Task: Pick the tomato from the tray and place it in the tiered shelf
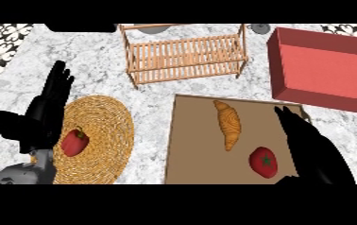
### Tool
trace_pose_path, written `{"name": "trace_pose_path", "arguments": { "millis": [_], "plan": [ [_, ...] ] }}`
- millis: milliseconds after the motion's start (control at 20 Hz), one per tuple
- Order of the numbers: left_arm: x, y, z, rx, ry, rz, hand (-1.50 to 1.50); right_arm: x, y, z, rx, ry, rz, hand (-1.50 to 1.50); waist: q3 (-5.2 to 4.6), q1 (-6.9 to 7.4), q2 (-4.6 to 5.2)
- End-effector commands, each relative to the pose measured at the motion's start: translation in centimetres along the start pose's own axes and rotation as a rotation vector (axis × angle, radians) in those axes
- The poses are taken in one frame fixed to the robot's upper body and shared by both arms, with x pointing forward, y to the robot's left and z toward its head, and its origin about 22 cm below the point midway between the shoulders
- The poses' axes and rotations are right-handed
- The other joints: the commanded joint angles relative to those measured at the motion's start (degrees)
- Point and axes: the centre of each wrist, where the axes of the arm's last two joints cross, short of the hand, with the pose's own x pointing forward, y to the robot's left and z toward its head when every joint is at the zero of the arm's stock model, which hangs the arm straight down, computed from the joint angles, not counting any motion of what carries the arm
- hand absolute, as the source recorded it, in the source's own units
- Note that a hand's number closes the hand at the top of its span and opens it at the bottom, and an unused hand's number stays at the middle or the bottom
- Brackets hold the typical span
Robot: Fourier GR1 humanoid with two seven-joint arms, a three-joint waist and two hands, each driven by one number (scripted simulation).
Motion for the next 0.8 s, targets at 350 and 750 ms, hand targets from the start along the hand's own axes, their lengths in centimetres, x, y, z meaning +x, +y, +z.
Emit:
{"name": "trace_pose_path", "arguments": {
  "millis": [350, 750],
  "plan": [
    [-0.5, 0.9, 1.1, 0.006, 0.004, -0.001, 0.0, 2.2, 2.9, -1.1, 0.015, 0.15, 0.018, -1.5, 0.1, -0.6, -0.1],
    [-2.3, -0.4, 0.5, 0.028, 0.001, 0.006, 0.0, -0.9, 5.0, -2.1, 0.019, 0.177, 0.007, -1.5, 0.12, -1.17, -0.05]
  ]
}}
